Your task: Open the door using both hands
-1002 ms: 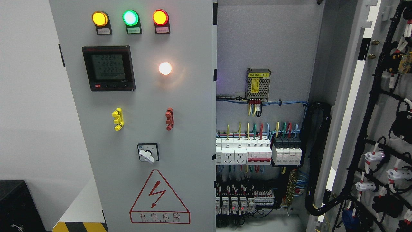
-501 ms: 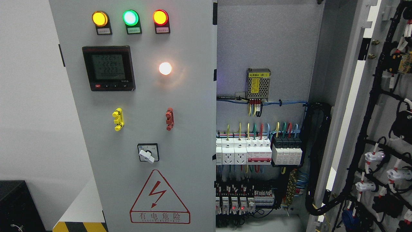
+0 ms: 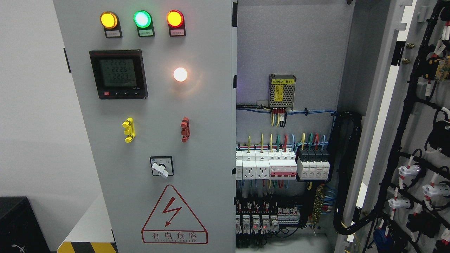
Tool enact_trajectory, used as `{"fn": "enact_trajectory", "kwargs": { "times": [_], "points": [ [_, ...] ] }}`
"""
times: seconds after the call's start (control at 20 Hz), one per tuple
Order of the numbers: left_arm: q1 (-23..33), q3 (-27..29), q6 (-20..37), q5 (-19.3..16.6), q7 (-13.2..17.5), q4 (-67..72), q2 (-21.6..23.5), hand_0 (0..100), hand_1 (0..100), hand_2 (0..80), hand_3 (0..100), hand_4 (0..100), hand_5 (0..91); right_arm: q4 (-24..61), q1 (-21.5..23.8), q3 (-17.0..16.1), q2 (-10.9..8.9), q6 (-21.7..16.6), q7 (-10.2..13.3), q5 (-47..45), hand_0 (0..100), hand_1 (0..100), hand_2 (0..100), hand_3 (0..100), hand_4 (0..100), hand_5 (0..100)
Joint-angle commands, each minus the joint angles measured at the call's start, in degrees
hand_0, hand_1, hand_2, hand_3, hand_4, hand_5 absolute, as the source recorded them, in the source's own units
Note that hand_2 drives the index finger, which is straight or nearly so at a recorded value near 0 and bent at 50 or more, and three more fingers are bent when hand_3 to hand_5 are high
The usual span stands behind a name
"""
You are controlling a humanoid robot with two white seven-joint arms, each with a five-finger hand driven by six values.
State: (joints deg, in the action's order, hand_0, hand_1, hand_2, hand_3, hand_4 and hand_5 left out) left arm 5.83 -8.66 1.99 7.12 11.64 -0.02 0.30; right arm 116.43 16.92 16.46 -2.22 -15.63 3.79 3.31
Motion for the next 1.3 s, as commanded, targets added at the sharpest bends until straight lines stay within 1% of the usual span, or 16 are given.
{"fn": "enact_trajectory", "kwargs": {
  "times": [0.0,0.15,0.3,0.5,0.6,0.65,0.75,0.8,0.95,1.1,1.25],
  "points": [
    [-0.82,0.66,-0.23,-1.58,0.05,-0.59,-0.56,12,56,0.0,0,0,0.0,1.43,-7.68,1.56,-0.68,3.22,-0.01,-3.05,10,13,0,0,0,0],
    [-0.91,0.66,0.03,-1.32,0.05,-0.07,-0.56,12,56,0.0,0,0,0.0,1.34,-11.37,1.65,-0.68,5.07,-0.01,-3.05,10,13,0,0,0,0],
    [-1.00,0.58,0.30,-1.14,0.05,-0.41,-0.56,12,56,0.0,0,0,0.0,1.52,-14.28,1.82,0.11,9.38,-0.10,-3.13,10,13,0,0,0,0],
    [-1.79,0.66,0.38,-0.88,0.05,-0.59,-0.56,12,56,0.0,0,0,0.0,1.52,-16.65,3.31,0.29,9.91,-0.19,-3.13,10,13,0,0,0,0],
    [-1.96,0.66,0.38,-0.79,0.05,-0.68,-0.56,12,56,0.0,0,0,0.0,1.35,-18.84,3.76,0.29,10.18,-0.19,-3.13,10,13,0,0,0,0],
    [-2.05,0.66,0.38,-0.79,0.05,-0.59,-0.47,12,56,0.0,0,0,0.0,1.00,-19.98,3.84,0.29,11.05,-0.19,-3.13,10,13,0,0,0,0],
    [-2.05,0.66,0.38,-0.70,0.05,-0.59,-0.47,12,56,0.0,0,0,0.0,-1.28,-23.06,3.41,0.29,14.29,-0.45,-3.13,10,13,0,0,0,0],
    [-2.14,0.66,0.38,-0.44,-0.12,-0.59,-0.39,12,56,0.0,0,0,0.0,-2.25,-24.46,3.32,0.29,14.92,-0.45,-3.39,10,13,0,0,0,0],
    [-2.14,1.10,0.30,-0.35,-0.56,-0.50,-0.47,12,56,0.0,0,0,0.0,-4.89,-27.72,3.58,0.37,15.54,-0.45,-4.80,10,13,0,0,0,0],
    [-2.23,1.72,0.21,-0.35,-0.91,-0.33,-0.47,12,56,0.0,0,0,0.0,-7.61,-31.24,2.71,0.37,16.59,-0.54,-4.89,10,13,0,0,0,0],
    [-2.49,1.81,0.21,0.09,-2.49,-0.33,-0.47,12,56,0.0,0,0,0.0,-10.86,-33.96,2.00,0.37,16.68,-0.54,-4.89,10,13,0,0,0,0]
  ]
}}
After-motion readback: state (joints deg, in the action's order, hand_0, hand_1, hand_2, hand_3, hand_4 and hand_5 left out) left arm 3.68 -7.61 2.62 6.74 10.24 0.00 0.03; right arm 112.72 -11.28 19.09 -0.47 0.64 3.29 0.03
